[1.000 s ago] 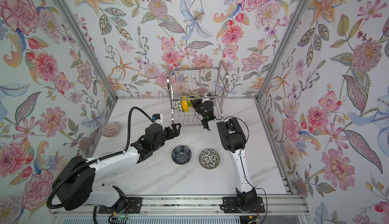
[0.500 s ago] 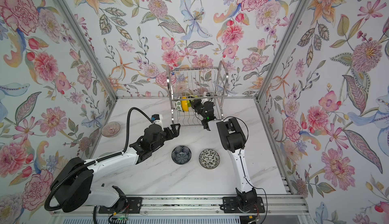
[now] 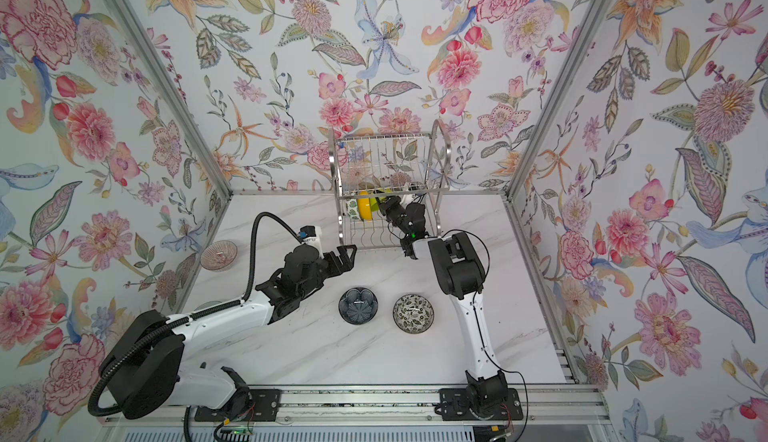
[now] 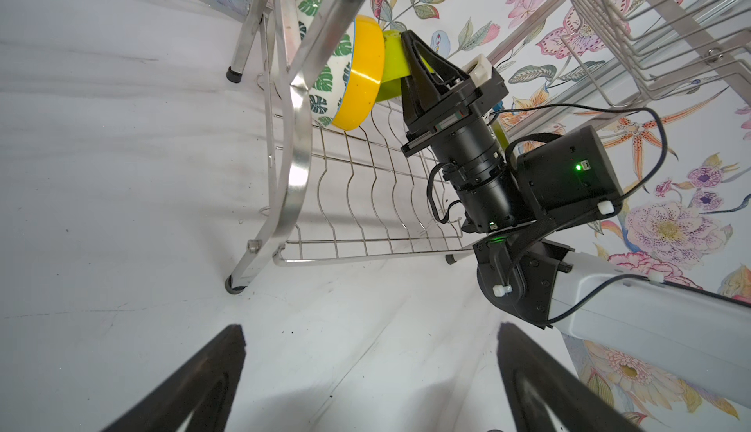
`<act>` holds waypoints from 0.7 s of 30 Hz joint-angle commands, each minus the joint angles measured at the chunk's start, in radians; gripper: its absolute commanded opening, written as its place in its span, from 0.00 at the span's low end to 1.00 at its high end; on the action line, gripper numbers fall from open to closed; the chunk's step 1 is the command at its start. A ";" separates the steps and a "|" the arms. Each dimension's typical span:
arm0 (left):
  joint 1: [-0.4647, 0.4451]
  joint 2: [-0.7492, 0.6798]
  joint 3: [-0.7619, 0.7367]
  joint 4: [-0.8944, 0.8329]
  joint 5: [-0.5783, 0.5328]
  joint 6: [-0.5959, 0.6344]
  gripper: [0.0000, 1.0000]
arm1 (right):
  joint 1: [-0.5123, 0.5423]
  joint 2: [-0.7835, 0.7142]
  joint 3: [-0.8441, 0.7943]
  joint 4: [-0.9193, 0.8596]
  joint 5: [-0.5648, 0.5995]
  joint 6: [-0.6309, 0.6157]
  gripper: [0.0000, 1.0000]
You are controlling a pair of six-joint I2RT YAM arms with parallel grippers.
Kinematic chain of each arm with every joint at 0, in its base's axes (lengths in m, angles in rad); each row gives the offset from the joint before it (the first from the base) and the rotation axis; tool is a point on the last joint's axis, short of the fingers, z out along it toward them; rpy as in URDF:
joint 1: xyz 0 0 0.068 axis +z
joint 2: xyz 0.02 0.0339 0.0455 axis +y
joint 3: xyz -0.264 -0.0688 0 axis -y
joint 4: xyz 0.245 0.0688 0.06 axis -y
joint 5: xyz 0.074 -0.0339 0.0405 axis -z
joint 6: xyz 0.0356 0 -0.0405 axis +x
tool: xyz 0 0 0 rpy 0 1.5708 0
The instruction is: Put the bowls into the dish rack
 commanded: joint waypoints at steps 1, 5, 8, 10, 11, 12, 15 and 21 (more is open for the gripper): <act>0.011 -0.005 -0.015 -0.003 0.003 -0.004 0.99 | -0.002 0.036 0.002 0.027 -0.035 0.022 0.01; 0.011 -0.005 -0.018 -0.003 0.004 -0.009 0.99 | -0.001 0.040 0.008 0.041 -0.049 0.029 0.01; 0.011 -0.005 -0.016 -0.003 0.003 -0.009 0.99 | -0.002 0.040 0.008 0.044 -0.060 0.027 0.02; 0.011 -0.005 -0.015 -0.003 0.004 -0.010 0.99 | -0.001 0.038 0.008 0.036 -0.070 0.024 0.03; 0.011 -0.005 -0.015 -0.002 0.005 -0.010 0.99 | -0.002 0.035 0.002 0.030 -0.070 0.020 0.03; 0.011 -0.005 -0.015 -0.003 0.005 -0.010 0.99 | -0.001 0.032 -0.003 0.025 -0.072 0.017 0.03; 0.011 -0.002 -0.016 0.000 0.006 -0.013 0.99 | -0.001 0.026 -0.016 0.013 -0.078 0.009 0.03; 0.011 -0.003 -0.015 -0.001 0.009 -0.015 0.99 | -0.002 0.025 -0.025 0.006 -0.101 -0.005 0.04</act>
